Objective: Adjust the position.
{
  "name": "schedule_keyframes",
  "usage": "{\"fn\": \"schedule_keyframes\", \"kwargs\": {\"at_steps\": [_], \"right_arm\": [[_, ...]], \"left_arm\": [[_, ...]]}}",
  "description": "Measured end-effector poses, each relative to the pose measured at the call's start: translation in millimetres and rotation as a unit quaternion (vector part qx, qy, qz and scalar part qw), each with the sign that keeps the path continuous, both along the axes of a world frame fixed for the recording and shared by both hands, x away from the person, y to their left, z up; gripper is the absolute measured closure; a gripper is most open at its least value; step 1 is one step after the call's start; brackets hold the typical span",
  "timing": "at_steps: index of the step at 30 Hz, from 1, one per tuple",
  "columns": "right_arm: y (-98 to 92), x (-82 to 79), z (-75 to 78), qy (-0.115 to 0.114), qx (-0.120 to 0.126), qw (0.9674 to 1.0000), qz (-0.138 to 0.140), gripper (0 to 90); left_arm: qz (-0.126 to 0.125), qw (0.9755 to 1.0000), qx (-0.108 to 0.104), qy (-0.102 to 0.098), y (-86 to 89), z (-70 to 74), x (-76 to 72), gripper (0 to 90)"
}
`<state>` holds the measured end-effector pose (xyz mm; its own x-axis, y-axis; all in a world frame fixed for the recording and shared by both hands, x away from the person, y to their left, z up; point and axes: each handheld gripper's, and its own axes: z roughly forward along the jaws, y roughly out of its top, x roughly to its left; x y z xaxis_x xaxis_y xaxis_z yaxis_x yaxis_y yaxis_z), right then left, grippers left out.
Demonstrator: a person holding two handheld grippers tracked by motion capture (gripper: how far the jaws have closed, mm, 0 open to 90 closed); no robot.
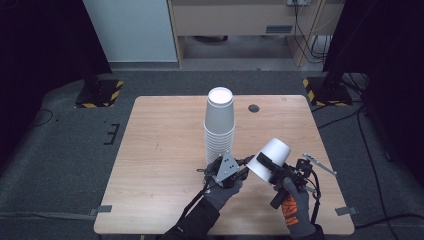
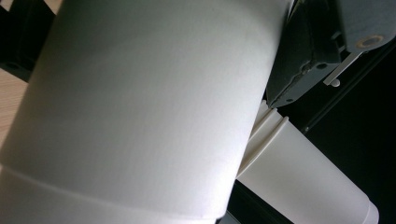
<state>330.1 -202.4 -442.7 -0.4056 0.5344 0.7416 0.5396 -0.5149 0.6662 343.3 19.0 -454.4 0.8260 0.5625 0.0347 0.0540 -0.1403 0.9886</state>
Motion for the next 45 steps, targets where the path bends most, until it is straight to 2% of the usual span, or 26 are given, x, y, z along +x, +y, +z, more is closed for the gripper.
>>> {"fn": "schedule_keyframes", "kwargs": {"at_steps": [9,20,25,31,40,45], "right_arm": [[-0.6,1.2,0.2,-0.008,0.002,1.0,0.0,7.5],[-5.7,3.5,-0.6,-0.011,0.002,0.9999,-0.012,6.0],[-6.8,4.4,-1.0,-0.01,0.002,0.9999,-0.013,5.8],[-15.7,4.5,-1.1,-0.017,-0.005,0.9987,-0.048,10.4],[-24.0,7.6,-3.6,-0.016,-0.022,0.9976,-0.064,11.0],[-26.7,8.0,-2.3,-0.021,-0.022,0.9971,-0.07,11.0]], "left_arm": [[-0.001,1.0,-0.003,0.001,3.3,1.0,-3.8,84.0],[-0.009,0.9999,0.011,0.007,5.8,1.8,-7.8,84.2],[-0.01,0.9999,0.011,0.008,7.4,1.7,-9.6,84.2],[-0.02,0.9996,0.017,0.007,11.1,3.0,-13.7,84.8],[-0.024,0.9995,0.018,0.012,23.1,9.3,-15.9,85.0],[-0.026,0.9993,0.022,0.014,27.7,10.8,-17.0,85.1]]}}
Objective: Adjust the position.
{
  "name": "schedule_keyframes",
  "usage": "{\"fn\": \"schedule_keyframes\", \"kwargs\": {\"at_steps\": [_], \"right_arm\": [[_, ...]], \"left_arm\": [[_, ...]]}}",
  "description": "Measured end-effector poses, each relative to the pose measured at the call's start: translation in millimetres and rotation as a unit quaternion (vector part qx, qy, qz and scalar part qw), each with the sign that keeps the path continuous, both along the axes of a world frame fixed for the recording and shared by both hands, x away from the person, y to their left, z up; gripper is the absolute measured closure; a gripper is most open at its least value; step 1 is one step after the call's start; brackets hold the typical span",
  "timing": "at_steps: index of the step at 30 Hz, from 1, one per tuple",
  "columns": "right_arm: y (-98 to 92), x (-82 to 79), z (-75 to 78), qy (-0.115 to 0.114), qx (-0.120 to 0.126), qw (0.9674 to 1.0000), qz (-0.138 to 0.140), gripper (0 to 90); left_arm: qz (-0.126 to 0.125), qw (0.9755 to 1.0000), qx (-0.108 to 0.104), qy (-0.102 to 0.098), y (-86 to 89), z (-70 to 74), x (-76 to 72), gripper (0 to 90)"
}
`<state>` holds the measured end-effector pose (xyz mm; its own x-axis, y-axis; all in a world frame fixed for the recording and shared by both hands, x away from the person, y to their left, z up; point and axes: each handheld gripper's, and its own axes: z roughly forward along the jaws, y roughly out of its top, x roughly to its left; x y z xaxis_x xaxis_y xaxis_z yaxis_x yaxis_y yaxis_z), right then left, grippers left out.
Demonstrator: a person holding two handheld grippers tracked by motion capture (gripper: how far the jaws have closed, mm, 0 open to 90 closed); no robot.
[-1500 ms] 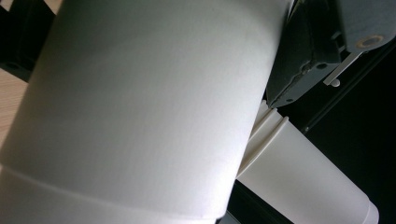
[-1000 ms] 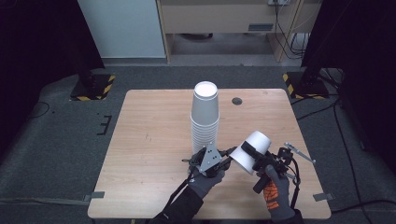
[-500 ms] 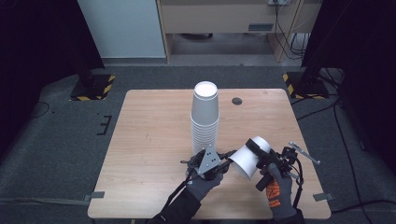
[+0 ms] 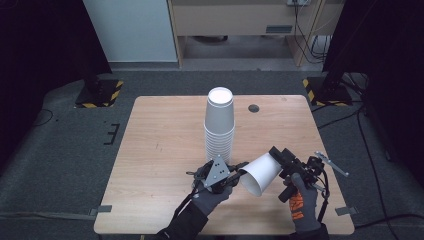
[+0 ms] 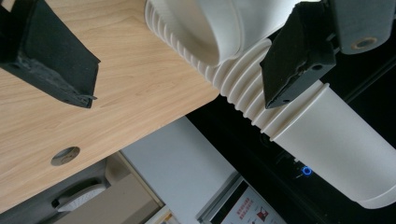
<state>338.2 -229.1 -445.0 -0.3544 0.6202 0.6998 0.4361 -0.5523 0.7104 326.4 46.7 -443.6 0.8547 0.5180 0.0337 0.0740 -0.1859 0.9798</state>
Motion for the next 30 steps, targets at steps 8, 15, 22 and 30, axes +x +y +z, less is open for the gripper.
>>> {"fn": "schedule_keyframes", "kwargs": {"at_steps": [8,15,22,30], "right_arm": [[-9.0,2.4,-0.2,-0.004,-0.039,0.9989,-0.027,11.4],[-15.3,5.2,-2.6,-0.011,-0.087,0.9951,-0.046,11.4],[-17.7,7.0,-3.9,-0.019,-0.146,0.9875,-0.056,11.7],[-16.9,10.2,-7.5,-0.021,-0.206,0.9771,-0.049,11.8]], "left_arm": [[-0.005,0.9999,0.007,0.007,14.3,3.3,-3.0,85.2],[0.003,0.9998,0.006,0.019,32.8,3.1,-4.2,85.2],[0.009,0.9996,0.008,0.024,48.6,3.6,-6.9,85.2],[0.009,0.9993,0.009,0.035,63.2,3.0,-11.5,85.2]]}}
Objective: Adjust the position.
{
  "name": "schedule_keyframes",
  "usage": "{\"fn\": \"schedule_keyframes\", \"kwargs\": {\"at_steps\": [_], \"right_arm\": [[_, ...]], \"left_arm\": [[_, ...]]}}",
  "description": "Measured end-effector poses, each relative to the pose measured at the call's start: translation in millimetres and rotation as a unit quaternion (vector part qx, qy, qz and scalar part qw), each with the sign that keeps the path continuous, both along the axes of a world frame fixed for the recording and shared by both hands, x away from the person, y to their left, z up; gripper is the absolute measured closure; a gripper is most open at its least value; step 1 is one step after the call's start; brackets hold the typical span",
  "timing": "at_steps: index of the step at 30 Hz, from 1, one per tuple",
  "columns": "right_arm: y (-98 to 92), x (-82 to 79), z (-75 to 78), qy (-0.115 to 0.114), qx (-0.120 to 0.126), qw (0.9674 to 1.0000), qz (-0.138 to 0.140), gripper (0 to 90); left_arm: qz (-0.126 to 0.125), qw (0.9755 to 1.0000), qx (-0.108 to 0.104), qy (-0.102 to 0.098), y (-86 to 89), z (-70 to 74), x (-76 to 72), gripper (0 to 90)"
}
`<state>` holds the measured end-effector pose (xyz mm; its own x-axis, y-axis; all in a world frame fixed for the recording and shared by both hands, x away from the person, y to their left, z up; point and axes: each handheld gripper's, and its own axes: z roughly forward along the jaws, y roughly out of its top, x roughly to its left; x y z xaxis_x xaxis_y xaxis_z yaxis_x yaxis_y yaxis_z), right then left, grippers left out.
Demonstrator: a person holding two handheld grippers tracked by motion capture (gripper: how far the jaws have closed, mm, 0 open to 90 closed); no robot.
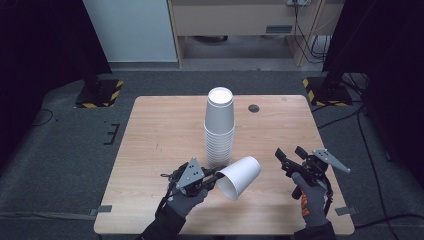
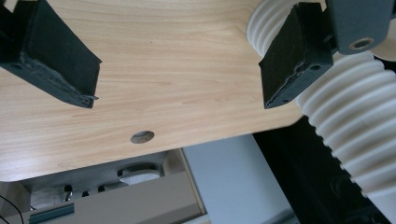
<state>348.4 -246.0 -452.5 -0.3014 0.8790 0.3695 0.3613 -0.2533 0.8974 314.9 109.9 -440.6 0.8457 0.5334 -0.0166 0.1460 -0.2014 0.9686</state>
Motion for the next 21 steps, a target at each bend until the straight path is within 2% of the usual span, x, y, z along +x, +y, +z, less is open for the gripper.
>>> {"fn": "schedule_keyframes", "kwargs": {"at_steps": [5,8,21], "right_arm": [[-1.3,0.0,-5.0,0.007,-0.043,0.999,0.011,11.4],[-2.5,-0.7,-7.8,0.011,-0.072,0.9972,0.013,11.2],[-2.1,1.1,-17.7,0.023,-0.134,0.9906,0.009,10.7]], "left_arm": [[0.005,1.0,0.003,0.007,12.4,-2.5,-2.6,85.2],[0.011,0.9999,0.003,0.013,21.4,-4.1,-4.1,85.3],[0.038,0.9988,0.001,0.032,59.2,-8.3,-12.4,85.3]]}}
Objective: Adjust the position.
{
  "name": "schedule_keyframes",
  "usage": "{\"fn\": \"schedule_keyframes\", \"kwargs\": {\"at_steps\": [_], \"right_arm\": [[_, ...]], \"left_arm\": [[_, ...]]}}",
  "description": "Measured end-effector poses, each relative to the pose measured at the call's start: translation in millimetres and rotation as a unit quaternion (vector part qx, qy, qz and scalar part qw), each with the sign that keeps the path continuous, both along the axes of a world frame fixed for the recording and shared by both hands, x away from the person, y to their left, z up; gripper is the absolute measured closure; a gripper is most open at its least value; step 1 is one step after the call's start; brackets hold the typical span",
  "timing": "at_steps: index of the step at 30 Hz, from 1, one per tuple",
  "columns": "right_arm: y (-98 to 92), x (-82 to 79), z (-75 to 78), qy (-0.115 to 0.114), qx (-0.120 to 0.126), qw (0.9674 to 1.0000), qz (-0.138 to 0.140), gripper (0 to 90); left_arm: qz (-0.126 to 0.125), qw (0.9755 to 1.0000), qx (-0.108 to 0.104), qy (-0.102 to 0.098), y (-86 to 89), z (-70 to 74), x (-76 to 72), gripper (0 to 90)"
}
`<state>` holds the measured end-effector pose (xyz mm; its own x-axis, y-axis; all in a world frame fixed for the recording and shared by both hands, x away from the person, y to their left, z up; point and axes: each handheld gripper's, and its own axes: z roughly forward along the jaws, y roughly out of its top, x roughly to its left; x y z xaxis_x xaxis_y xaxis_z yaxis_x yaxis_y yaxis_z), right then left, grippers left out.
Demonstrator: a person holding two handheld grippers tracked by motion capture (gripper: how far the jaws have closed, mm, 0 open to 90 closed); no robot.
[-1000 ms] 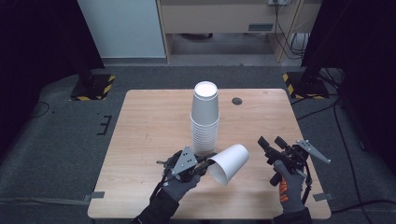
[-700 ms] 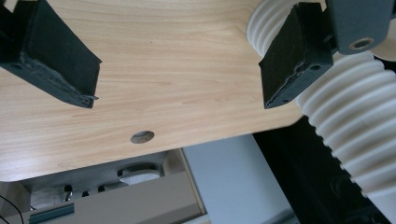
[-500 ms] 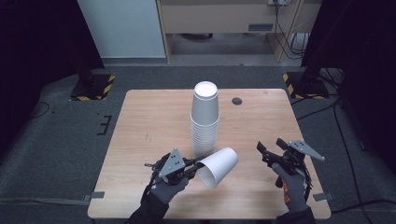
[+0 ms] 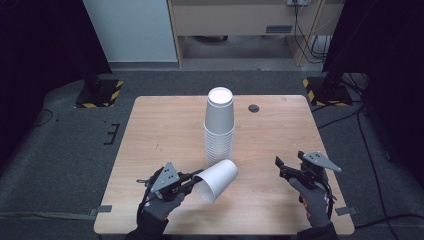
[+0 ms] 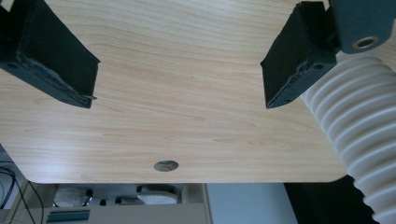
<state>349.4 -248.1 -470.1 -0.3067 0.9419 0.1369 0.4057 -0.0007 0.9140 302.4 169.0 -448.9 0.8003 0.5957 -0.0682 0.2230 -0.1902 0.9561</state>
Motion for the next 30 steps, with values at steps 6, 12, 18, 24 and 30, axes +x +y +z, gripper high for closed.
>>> {"fn": "schedule_keyframes", "kwargs": {"at_steps": [6,12,18,24,30], "right_arm": [[0.3,0.7,-3.5,0.005,-0.011,0.9999,0.0,10.6],[3.6,1.0,-6.5,0.008,-0.025,0.9996,0.005,10.3],[4.2,1.8,-8.8,0.012,-0.037,0.9992,0.005,10.3],[1.5,2.3,-9.3,0.015,-0.041,0.999,-0.001,10.3],[0.5,4.2,-10.7,0.018,-0.047,0.9987,-0.004,10.3]], "left_arm": [[0.021,0.9997,-0.003,0.007,21.4,-1.9,-4.8,85.2],[0.044,0.999,-0.002,0.012,38.1,-3.3,-7.9,85.2],[0.077,0.9969,0.002,0.014,53.2,-1.8,-6.8,85.2],[0.107,0.9941,0.004,0.018,68.0,-1.3,-4.6,85.3],[0.134,0.9907,0.002,0.021,81.0,0.4,-2.8,85.3]]}}
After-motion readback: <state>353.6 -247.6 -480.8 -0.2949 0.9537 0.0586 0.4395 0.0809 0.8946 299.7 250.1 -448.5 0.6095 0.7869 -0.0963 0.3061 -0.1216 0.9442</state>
